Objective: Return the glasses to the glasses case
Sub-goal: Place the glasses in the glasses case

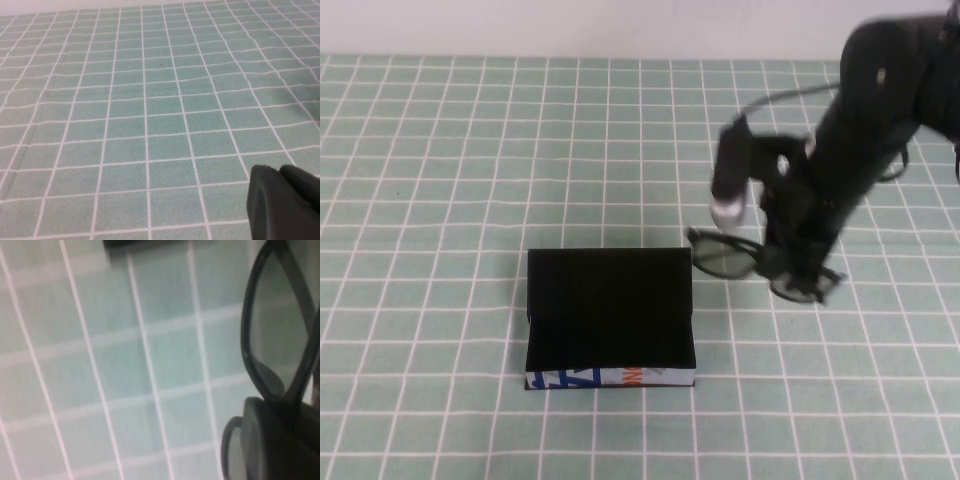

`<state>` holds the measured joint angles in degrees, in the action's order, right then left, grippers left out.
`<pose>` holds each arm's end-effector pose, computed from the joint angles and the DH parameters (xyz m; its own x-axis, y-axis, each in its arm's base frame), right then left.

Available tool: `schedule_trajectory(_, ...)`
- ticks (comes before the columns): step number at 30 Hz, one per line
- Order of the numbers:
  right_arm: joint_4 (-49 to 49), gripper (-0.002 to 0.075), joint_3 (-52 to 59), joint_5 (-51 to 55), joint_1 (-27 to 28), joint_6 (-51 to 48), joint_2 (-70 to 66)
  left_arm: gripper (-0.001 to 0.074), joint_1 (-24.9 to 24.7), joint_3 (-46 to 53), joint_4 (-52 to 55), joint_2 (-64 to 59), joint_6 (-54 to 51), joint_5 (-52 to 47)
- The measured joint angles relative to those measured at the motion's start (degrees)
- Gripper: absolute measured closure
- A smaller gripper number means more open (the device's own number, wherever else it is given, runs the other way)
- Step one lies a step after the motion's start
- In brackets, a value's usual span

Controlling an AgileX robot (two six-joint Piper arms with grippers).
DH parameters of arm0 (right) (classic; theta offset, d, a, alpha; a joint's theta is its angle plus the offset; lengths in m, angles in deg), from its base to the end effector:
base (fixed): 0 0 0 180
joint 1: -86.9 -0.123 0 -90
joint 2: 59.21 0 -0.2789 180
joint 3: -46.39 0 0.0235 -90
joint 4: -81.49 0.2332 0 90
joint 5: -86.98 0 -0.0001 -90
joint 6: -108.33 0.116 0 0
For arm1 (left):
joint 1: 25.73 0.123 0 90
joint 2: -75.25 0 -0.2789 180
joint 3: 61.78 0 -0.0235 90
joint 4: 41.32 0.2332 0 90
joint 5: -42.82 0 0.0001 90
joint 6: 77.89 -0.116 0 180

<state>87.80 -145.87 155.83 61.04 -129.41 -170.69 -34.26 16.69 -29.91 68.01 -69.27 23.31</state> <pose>0.3188 0.1678 0.2555 -0.1258 -0.9715 -0.2009 -0.9818 0.1509 -0.1151 0.0664 -0.0022 0.1692 -0.2503 0.0754 -0.9652 0.0943 0.9941 0.0532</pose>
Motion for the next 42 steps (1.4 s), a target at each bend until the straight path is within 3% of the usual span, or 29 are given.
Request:
schedule_trajectory(5,4.3,0.0709,-5.0,0.9,-2.9,0.0,-0.1,0.0737,0.0,0.0,0.0,0.0,0.0,0.0)
schedule_trajectory(20,4.3,0.0710,-15.6,1.4,-15.4,-0.1,-13.8,0.0737,0.0,0.0,0.0,0.0,0.0,0.0)
schedule_trajectory(42,4.1,0.0680,-16.4,-0.3,-16.1,-2.1,-18.1,0.0737,0.0,0.0,0.0,0.0,0.0,0.0)
